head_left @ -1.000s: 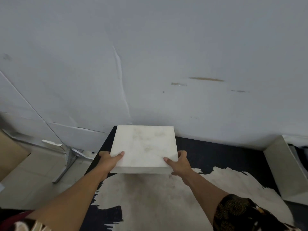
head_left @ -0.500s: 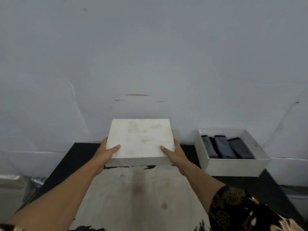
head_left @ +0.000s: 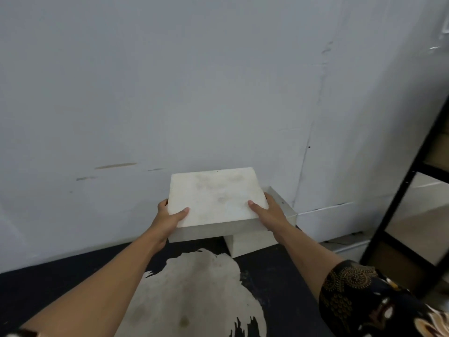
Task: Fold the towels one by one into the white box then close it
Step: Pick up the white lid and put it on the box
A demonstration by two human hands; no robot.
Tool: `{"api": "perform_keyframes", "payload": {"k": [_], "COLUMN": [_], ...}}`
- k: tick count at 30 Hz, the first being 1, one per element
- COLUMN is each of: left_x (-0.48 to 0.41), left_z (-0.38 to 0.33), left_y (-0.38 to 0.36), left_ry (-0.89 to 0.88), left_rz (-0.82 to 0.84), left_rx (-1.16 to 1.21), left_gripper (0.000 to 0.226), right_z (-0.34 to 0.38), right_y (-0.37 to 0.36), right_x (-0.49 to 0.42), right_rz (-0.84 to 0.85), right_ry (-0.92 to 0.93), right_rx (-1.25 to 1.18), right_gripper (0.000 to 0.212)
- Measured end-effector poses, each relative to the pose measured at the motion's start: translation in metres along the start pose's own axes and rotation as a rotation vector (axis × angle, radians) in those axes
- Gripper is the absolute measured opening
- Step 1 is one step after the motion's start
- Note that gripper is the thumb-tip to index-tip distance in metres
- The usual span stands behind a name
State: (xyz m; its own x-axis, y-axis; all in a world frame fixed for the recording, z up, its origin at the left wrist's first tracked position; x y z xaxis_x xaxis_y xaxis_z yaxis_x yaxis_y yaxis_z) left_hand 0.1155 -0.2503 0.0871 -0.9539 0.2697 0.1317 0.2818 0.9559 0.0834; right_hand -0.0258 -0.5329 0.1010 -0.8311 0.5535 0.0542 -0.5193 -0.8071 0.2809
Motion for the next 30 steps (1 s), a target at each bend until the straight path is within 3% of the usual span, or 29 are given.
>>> {"api": "perform_keyframes", "payload": {"k": [7, 13, 20, 30], "left_x": [0.001, -0.013, -0.042, -0.079], "left_z": [0.009, 0.015, 0.026, 0.071], "left_y": [-0.066, -0.109, -0.16, -0.209], "left_ry": [0.006, 0.018, 0.086, 0.241], "left_rz": [0.121, 0.168, 0.174, 0.048], "left_rx": [0.004, 0.001, 0.048, 0.071], "left_gripper": [0.075, 0.076, 0.076, 0.088], "right_z": [-0.017, -0.034, -0.064, -0.124], "right_y": [0.064, 0.097, 0.126, 0.137], "right_x": [0.01, -0.006, -0.07, -0.164], "right_rz": [-0.153, -0.181, -0.11, 0.082], "right_ry": [-0.007, -0.041, -0.073, -0.145], "right_rx": [0.106, 0.137, 0.154, 0.166], "right_gripper": [0.064, 0.062, 0.064, 0.062]}}
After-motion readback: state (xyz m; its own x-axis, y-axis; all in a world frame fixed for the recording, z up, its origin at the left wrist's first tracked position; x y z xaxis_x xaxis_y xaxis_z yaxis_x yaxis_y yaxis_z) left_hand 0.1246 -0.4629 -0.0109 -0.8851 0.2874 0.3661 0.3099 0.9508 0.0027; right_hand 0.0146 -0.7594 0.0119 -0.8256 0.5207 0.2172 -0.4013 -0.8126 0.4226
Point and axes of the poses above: each hand's wrist, its own x-axis away from the middle knuckle, its own y-axis out of the back of the hand, z = x × y, the point moved 8 cm from there along -x, towards the middle knuckle, and after that the axes turned 4 degrees about x, right-handed, at the moved point
